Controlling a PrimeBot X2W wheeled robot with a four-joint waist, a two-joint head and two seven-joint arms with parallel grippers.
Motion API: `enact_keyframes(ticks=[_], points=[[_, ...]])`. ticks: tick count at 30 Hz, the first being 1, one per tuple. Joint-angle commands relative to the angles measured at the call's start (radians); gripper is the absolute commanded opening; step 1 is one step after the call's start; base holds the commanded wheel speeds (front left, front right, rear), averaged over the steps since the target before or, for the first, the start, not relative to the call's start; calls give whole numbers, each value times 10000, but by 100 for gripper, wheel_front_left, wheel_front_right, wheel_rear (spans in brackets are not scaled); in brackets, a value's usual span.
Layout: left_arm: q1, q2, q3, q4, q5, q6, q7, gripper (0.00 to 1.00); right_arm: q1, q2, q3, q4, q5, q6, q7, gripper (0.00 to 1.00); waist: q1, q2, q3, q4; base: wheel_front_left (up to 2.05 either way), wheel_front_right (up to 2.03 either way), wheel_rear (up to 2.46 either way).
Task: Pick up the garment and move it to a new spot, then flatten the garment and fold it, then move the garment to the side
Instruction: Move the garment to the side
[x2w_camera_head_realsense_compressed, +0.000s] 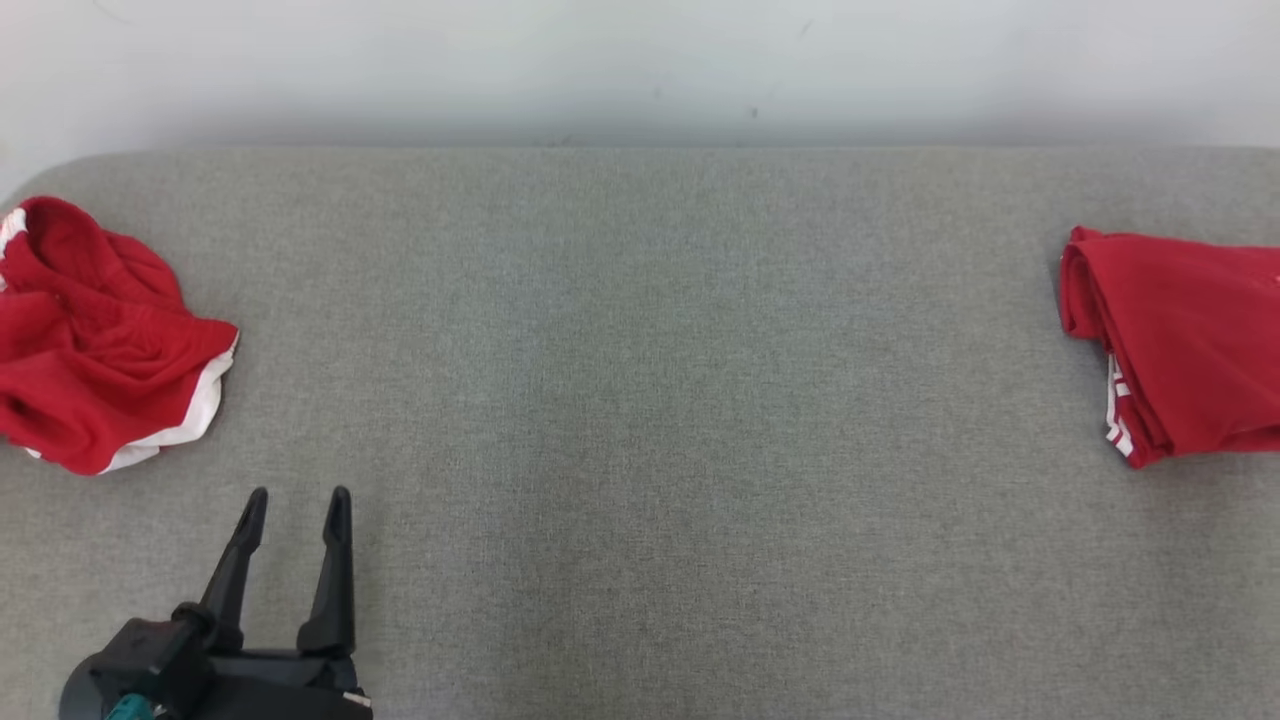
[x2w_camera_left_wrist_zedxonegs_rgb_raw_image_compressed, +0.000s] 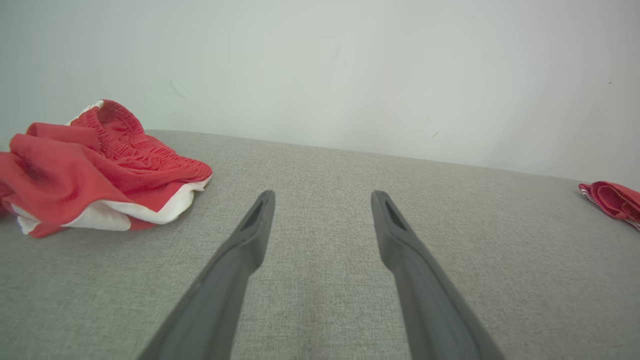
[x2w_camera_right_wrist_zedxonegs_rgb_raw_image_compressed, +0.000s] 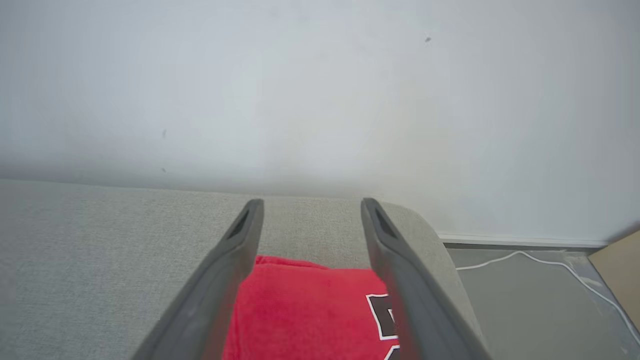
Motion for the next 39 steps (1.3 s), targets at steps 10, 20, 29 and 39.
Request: enact_keyframes(ticks=[10,20,29,39], points=[[535,60,298,-92,15,223,-57,100,1342,543,360,-1271,517,-6,-1574,100,1,1,-778,-249,0,0,0],[990,26,461,-528,-12,394,-57,100,2597,1160,-134,-2229,663,-6,-2986,100,1,1,-1346,-325,0,0,0],[1431,-8,657,-707,-40,628,-57,100,3730,1885,-476,-2633,122,-6,-3304,100,1,1,-1759,-510,0,0,0],[1683,-7,811,-806,-61,860,-57,100,4872,2828,-1232,-3653,-988,-6,-3638,100,1,1,-1952,-653,0,0,0]])
